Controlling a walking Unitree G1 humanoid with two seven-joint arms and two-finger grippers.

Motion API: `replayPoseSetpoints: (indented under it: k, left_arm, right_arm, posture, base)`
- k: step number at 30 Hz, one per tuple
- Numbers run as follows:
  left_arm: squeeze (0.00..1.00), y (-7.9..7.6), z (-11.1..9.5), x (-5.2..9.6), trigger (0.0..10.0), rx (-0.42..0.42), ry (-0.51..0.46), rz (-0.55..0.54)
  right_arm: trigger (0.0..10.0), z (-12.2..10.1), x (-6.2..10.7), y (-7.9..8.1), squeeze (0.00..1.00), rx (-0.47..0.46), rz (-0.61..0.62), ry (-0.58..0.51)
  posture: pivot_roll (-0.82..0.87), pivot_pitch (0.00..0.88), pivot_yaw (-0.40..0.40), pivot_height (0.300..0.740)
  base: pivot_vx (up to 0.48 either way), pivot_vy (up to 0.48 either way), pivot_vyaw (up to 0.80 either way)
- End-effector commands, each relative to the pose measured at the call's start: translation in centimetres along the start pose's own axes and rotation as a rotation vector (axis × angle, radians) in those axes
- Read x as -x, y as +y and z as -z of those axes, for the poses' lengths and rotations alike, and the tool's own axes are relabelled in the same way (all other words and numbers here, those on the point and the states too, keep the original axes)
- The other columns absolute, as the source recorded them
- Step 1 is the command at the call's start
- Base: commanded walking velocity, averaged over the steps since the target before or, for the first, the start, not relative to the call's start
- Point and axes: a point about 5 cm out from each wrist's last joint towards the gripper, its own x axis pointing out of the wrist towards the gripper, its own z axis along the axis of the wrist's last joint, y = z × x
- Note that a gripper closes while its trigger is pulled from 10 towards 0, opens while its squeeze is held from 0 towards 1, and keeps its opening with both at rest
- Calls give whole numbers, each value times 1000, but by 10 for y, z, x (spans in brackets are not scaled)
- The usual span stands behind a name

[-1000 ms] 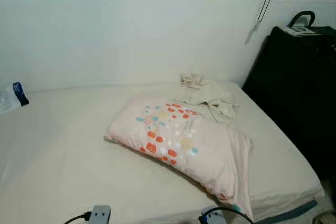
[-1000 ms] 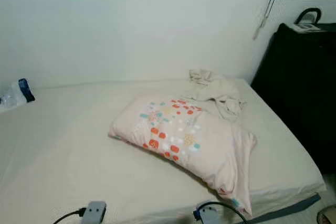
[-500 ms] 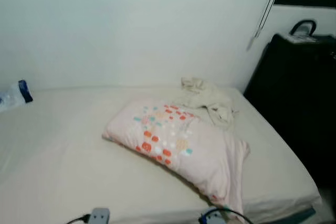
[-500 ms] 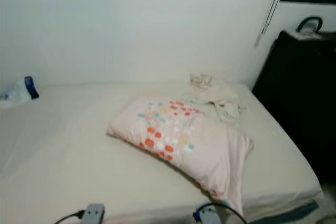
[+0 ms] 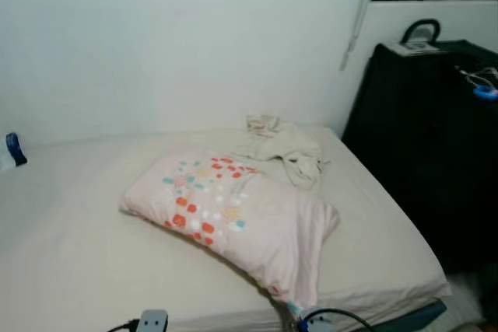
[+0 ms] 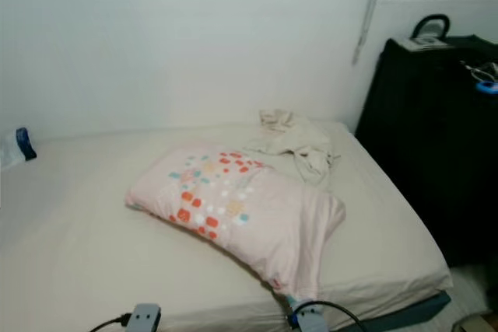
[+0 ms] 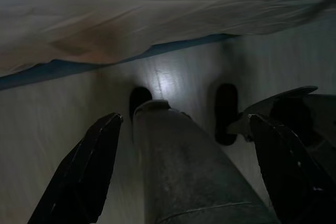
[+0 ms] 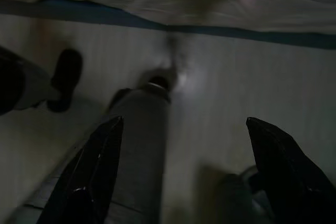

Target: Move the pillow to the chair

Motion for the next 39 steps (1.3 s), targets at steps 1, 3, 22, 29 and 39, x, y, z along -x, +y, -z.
replayPoseSetpoints:
  k: [1, 3, 22, 29, 39]
  left_arm:
    - [0, 3, -1, 0, 10000, -2, 3, -6]
    - [0, 2, -1, 0, 10000, -2, 2, -4]
    - [0, -1, -26, -3, 10000, -40, -107, 17]
    - [0, -6, -29, -4, 10000, -61, -109, 37]
    - [0, -10, -28, -5, 10000, -77, -102, 54]
  right_arm:
    - [10000, -3, -1, 2, 0, 1, -5, -3]
    - [10000, -3, -1, 2, 0, -1, -4, -6]
    - [10000, -95, 6, -10, 0, -66, 20, -310]
    - [10000, -88, 4, -6, 0, -56, 14, -274]
    - [10000, -67, -1, 7, 0, 23, -39, -189]
  posture:
    - [115, 0, -76, 740]
    - [115, 0, -77, 740]
    - [112, 0, -75, 740]
    - [116, 0, -84, 740]
    - [116, 0, -88, 740]
  base:
    - [0, 0, 0]
    - [0, 0, 0]
    - [0, 0, 0]
    - [0, -39, 0]
    - [0, -446, 0]
